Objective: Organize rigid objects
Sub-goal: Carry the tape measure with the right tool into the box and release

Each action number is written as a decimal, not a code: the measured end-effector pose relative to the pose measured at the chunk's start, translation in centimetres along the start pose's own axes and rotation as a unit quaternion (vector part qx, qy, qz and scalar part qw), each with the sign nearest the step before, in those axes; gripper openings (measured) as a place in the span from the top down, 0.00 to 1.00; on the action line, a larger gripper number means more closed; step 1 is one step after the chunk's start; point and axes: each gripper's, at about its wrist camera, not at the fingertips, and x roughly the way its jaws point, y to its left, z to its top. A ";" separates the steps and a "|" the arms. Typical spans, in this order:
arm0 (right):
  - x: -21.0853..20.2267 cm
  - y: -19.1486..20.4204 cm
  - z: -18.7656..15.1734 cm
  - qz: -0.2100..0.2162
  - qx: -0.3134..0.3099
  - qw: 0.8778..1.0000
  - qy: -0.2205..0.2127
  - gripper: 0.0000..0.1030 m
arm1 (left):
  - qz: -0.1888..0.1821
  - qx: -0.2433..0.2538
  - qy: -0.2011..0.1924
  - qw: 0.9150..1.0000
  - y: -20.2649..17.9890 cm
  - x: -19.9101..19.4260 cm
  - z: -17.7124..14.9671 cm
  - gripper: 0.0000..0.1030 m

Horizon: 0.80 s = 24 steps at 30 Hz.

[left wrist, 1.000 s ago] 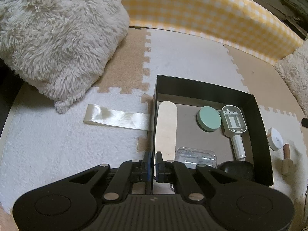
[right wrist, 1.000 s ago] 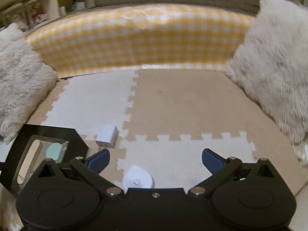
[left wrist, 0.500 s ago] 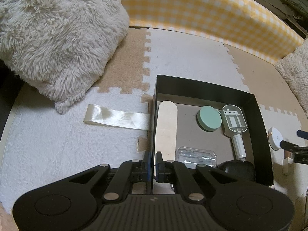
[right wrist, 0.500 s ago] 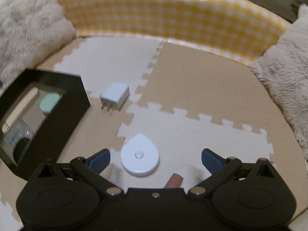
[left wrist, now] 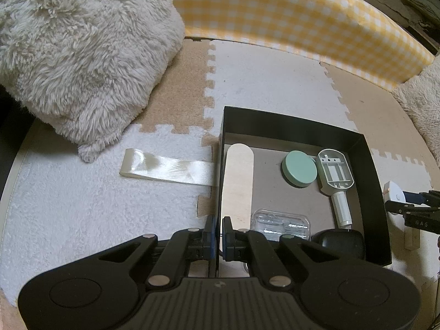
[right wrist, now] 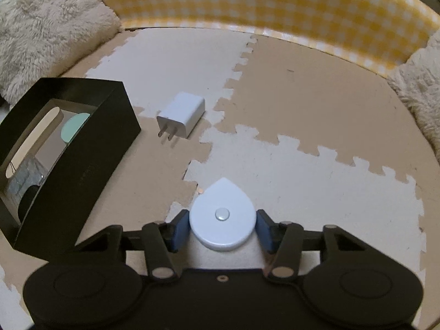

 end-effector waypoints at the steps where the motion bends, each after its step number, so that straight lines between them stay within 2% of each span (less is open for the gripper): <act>1: 0.0 -0.1 0.0 0.002 0.004 1.000 0.002 0.48 | 0.000 0.000 0.000 1.000 0.0 0.0 0.0 0.96; 6: -0.3 0.0 0.1 0.004 0.001 1.000 0.000 0.48 | 0.000 0.001 0.001 1.000 0.0 0.1 -0.1 0.96; 10: -1.2 0.5 0.5 0.026 0.001 1.000 -0.013 0.49 | 0.001 0.002 0.002 1.000 -0.1 0.2 -0.2 0.96; 19: -6.1 3.2 2.1 0.090 -0.001 0.991 -0.098 0.49 | 0.000 0.001 0.003 1.000 0.0 0.2 -0.1 0.96; 24: -7.1 6.8 3.0 0.137 -0.030 0.983 -0.116 0.48 | 0.000 0.001 0.002 1.000 0.0 0.2 -0.1 0.96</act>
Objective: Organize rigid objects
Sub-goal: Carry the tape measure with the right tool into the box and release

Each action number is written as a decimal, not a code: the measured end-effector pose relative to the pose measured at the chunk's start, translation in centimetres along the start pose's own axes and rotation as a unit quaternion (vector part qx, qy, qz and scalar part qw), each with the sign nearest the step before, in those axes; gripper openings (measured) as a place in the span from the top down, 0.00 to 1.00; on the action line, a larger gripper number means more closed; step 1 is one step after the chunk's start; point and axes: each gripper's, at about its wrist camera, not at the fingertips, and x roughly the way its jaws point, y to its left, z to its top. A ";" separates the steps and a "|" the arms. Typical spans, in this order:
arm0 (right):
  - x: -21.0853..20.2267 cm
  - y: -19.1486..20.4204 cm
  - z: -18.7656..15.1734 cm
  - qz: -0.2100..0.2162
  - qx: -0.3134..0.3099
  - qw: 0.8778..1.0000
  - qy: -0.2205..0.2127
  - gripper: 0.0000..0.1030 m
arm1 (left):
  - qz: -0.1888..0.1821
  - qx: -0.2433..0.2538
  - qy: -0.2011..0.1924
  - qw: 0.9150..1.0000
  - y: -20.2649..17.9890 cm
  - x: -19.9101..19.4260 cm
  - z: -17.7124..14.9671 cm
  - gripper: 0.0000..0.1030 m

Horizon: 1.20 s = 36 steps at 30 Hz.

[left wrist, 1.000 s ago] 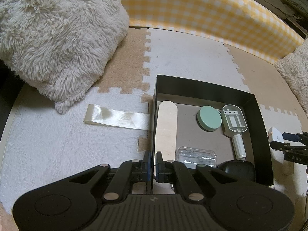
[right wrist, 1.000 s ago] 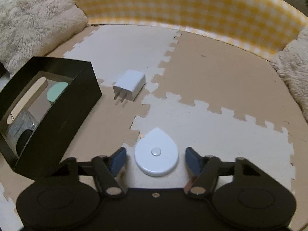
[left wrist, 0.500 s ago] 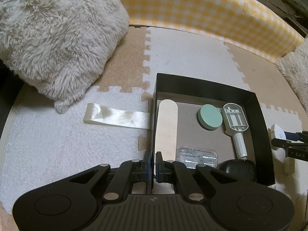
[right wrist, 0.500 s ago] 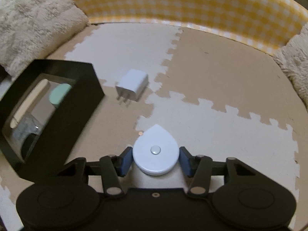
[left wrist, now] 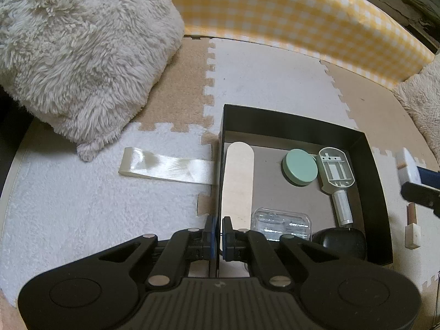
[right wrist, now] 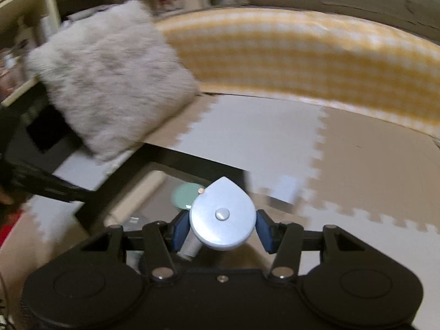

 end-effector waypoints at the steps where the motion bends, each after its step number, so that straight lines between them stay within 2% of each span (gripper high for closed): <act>1: 0.4 0.7 0.3 0.009 -0.005 1.000 0.000 0.48 | 0.000 0.000 0.000 1.000 0.0 0.0 0.0 0.96; 7: 3.8 4.7 1.1 0.039 -0.031 0.998 0.026 0.49 | -0.001 -0.001 0.001 1.000 0.0 0.0 0.0 0.96; 14: 7.7 6.1 0.7 0.018 -0.050 0.995 0.082 0.48 | -0.001 -0.002 0.001 1.000 -0.1 0.0 0.1 0.96; 19: 8.8 6.3 0.6 0.015 -0.058 0.994 0.093 0.48 | 0.000 -0.001 0.001 1.000 -0.1 0.0 0.1 0.96; 20: 9.0 6.3 0.6 0.013 -0.060 0.994 0.094 0.47 | 0.000 -0.001 0.001 1.000 -0.1 0.0 0.1 0.96; 22: 9.1 6.3 0.5 -0.002 -0.068 0.993 0.091 0.32 | 0.000 -0.001 0.001 1.000 -0.1 0.0 0.1 0.96; 30: 8.4 6.4 0.4 -0.002 -0.075 0.992 0.098 0.32 | 0.000 -0.001 0.001 1.000 -0.1 0.0 0.1 0.96; 32: 8.1 6.3 0.4 -0.002 -0.073 0.992 0.100 0.35 | 0.000 -0.001 0.001 1.000 -0.1 0.0 0.1 0.96; 33: 8.0 6.3 0.3 -0.003 -0.072 0.992 0.100 0.41 | 0.000 -0.001 0.001 1.000 -0.1 0.0 0.1 0.96; 35: 7.7 6.1 0.4 0.001 -0.068 0.993 0.100 0.58 | 0.000 0.000 0.001 1.000 -0.1 0.0 0.1 0.96; 36: 7.6 6.1 0.5 0.005 -0.066 0.993 0.101 0.71 | 0.000 0.000 0.001 1.000 -0.1 0.0 0.0 0.96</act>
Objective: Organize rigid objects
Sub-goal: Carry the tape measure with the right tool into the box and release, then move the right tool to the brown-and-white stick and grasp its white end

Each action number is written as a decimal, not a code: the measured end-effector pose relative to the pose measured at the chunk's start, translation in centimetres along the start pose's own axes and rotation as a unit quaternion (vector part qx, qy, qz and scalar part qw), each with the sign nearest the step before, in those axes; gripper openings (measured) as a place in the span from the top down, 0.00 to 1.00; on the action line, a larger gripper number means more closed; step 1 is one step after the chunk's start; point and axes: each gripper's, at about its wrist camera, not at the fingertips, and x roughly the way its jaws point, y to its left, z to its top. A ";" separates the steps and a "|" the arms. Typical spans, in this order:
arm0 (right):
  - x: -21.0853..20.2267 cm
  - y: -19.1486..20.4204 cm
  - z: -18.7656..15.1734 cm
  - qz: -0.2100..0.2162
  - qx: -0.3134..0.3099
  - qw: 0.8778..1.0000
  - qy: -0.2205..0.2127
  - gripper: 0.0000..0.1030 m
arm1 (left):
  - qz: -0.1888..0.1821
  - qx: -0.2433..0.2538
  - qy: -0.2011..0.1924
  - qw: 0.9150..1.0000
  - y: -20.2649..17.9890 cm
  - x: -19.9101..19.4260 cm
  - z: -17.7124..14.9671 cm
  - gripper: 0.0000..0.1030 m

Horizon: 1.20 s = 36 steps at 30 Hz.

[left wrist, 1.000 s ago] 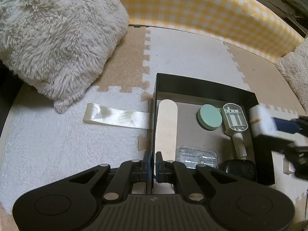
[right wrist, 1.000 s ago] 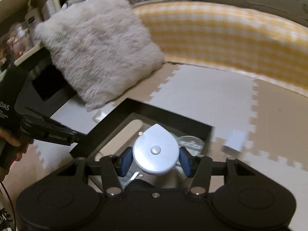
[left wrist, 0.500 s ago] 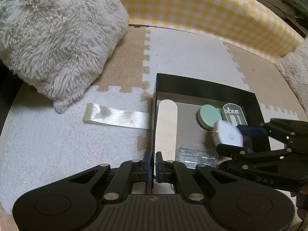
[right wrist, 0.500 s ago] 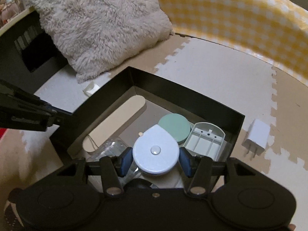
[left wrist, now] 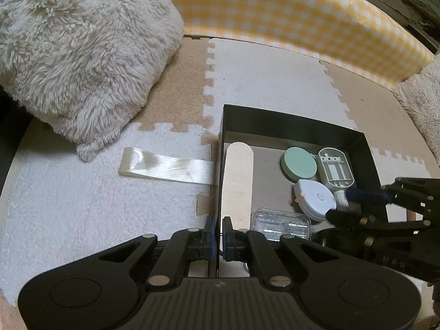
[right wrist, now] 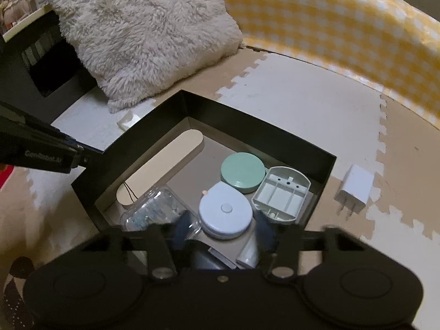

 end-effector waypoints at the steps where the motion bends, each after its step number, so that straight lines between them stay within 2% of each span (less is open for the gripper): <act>1: -0.1 -0.1 0.0 0.007 0.002 1.000 0.001 0.75 | 0.000 0.000 0.000 1.000 0.0 0.0 0.0 0.96; 4: 0.0 0.1 0.0 0.033 0.004 0.999 0.003 0.78 | 0.000 0.001 0.000 1.000 0.0 0.0 0.0 0.96; 8: 1.2 0.7 0.1 0.024 -0.013 0.999 0.021 0.80 | 0.001 0.001 0.000 1.000 -0.1 0.0 0.0 0.96; 10: 1.7 0.6 -0.1 0.011 -0.017 0.999 0.026 0.90 | 0.001 0.001 0.000 1.000 -0.1 0.0 0.0 0.96; 12: 1.8 0.4 -0.1 0.005 -0.017 0.999 0.027 0.94 | 0.001 0.001 0.000 1.000 -0.1 0.0 0.0 0.96; 18: 1.5 -0.1 0.0 0.020 0.001 0.999 0.025 0.92 | 0.000 0.000 0.000 1.000 -0.1 0.0 0.0 0.96; 20: 1.2 -0.2 -0.1 0.027 0.011 0.999 0.024 0.88 | 0.000 0.000 0.000 1.000 -0.1 0.0 0.0 0.96; 22: 0.6 -0.3 -0.1 0.026 0.017 0.999 0.021 0.78 | 0.000 0.000 0.000 1.000 -0.1 0.0 0.0 0.96; 26: -0.7 -0.6 0.0 0.029 0.029 0.999 0.008 0.69 | 0.000 0.000 0.000 1.000 -0.1 0.0 0.0 0.96; 28: -1.5 -0.8 0.1 0.027 0.038 0.999 -0.002 0.55 | 0.000 0.000 0.001 1.000 -0.1 0.0 0.1 0.96; 32: -3.6 -1.4 0.3 0.026 0.053 0.998 -0.028 0.39 | 0.000 0.000 0.001 1.000 -0.1 0.0 0.1 0.96; 34: -4.6 -1.7 0.3 0.018 0.063 0.997 -0.045 0.25 | 0.000 0.001 0.000 1.000 -0.1 0.0 0.1 0.96; 36: -5.7 -2.1 0.4 0.011 0.072 0.996 -0.059 0.17 | 0.002 0.003 0.000 1.000 -0.1 0.0 0.1 0.96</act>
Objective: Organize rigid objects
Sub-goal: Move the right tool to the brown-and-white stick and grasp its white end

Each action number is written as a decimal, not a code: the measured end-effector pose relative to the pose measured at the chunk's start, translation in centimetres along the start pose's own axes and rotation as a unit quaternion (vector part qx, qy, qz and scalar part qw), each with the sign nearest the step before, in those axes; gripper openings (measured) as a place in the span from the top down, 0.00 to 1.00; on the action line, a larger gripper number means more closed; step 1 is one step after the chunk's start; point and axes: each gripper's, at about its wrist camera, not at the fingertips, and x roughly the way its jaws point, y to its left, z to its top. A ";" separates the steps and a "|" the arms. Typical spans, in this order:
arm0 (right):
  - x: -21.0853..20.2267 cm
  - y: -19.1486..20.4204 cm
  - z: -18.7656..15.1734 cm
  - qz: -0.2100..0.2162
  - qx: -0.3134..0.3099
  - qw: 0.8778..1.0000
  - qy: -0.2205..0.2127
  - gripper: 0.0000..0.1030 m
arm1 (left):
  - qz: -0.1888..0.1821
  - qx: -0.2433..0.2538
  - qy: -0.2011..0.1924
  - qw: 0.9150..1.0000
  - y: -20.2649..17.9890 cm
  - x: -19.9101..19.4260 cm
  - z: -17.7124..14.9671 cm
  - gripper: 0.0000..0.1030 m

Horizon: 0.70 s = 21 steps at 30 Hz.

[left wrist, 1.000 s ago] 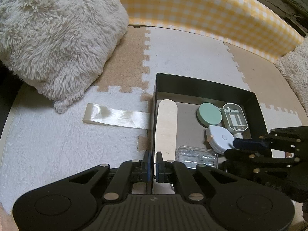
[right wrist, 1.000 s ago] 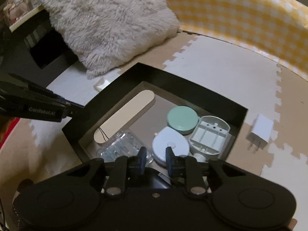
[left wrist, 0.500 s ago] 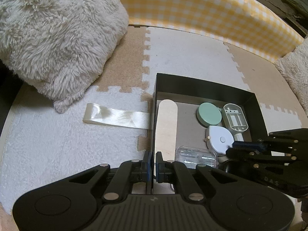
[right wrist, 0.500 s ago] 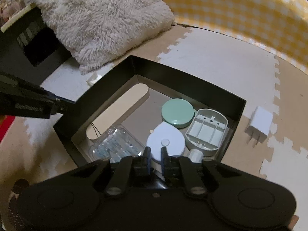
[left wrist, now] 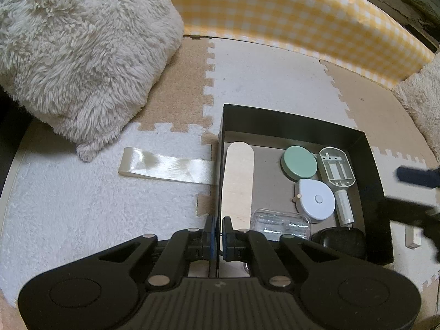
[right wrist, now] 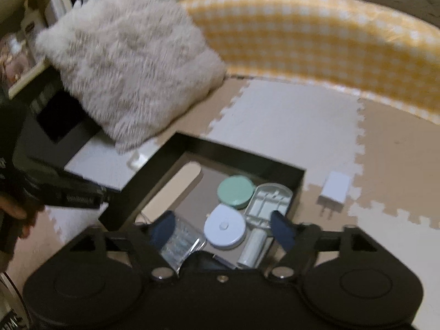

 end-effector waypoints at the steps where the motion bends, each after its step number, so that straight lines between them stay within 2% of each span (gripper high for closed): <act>1: -0.5 -0.2 0.1 -0.004 0.004 1.000 -0.006 0.13 | 0.001 0.001 0.000 1.000 0.0 0.0 0.0 0.96; 4: -2.1 -1.0 0.4 -0.022 0.013 0.999 -0.022 0.04 | 0.004 0.006 0.001 1.000 -0.2 0.2 -0.1 0.96; 7: -4.0 -2.0 0.4 -0.047 0.025 0.998 -0.046 0.00 | 0.010 0.017 0.000 1.000 -0.5 0.2 -0.2 0.96; 13: -6.8 -5.2 -0.7 -0.107 0.065 0.989 -0.073 0.00 | 0.017 0.031 -0.003 0.999 -0.8 0.3 -0.4 0.96; 21: -7.6 -9.6 -3.2 -0.191 0.146 0.969 -0.063 0.00 | 0.019 0.035 0.003 0.999 -0.9 0.5 -0.6 0.96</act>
